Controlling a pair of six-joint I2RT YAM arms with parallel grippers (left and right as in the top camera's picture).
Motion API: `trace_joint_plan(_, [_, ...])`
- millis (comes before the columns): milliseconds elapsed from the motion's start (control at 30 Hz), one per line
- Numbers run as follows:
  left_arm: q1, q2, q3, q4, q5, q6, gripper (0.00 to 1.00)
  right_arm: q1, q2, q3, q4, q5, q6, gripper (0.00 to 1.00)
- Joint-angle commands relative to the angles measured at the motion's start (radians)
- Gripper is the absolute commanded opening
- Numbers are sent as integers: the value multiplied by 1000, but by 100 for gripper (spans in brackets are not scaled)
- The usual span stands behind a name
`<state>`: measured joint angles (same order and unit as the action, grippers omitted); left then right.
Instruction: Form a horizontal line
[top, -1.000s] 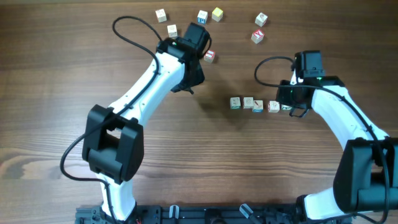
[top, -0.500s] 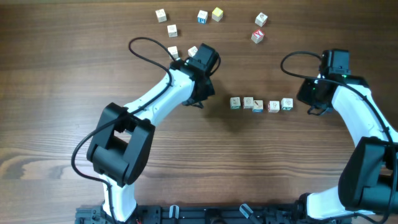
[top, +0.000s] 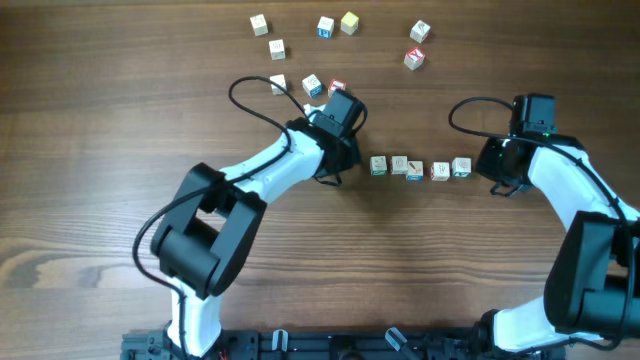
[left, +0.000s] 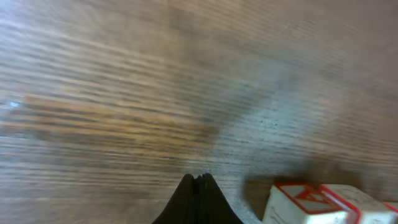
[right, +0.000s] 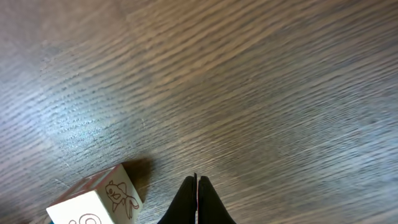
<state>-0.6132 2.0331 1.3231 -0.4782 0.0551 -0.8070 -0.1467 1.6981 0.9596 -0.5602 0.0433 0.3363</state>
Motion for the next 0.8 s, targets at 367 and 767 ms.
trace_joint_plan(367, [-20,58,-15,12,52,-8,4,2,79,-6,47,-229,-180,4])
trace_joint_plan(767, [-42,58,-15,55,87,-8,4,1,99,-6,48,-229,-205,4])
